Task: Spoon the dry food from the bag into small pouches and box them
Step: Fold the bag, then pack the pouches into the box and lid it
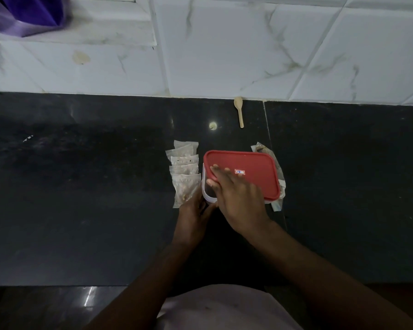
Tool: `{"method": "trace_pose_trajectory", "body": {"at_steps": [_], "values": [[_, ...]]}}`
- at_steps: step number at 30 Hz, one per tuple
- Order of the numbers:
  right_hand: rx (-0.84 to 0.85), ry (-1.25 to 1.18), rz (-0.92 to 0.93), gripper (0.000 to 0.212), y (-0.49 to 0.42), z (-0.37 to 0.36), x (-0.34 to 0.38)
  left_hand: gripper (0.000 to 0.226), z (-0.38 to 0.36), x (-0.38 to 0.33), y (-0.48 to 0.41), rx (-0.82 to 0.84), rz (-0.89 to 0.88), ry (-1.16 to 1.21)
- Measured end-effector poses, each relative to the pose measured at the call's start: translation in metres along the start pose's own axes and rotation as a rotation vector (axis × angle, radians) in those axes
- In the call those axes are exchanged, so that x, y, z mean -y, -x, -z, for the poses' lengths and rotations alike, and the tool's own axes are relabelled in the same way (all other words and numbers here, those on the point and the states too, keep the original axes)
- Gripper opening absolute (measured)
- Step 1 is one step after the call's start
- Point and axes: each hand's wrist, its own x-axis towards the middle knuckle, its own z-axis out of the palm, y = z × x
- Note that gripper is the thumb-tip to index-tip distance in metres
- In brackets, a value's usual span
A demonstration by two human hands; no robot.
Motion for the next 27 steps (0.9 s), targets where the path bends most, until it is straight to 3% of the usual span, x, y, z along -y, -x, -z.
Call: {"method": "trace_pose_trajectory", "body": {"at_steps": [8,15,20,27], "values": [[-0.076,-0.150,-0.024,0.032,-0.017,0.027,-0.007,0.052,0.003,0.002,0.001,0.003,0.052,-0.039],[-0.277,-0.148,-0.040,0.038,-0.033,0.052,-0.015,0.054,0.004,0.000,0.001,0.012,0.057,-0.047],[-0.292,-0.145,-0.041,0.046,-0.046,0.063,-0.023,0.055,0.004,-0.001,0.000,0.019,0.087,-0.090],[-0.327,-0.326,-0.189,0.035,-0.064,0.085,-0.033,0.045,0.014,-0.016,0.005,-0.217,0.071,-0.111]]}}
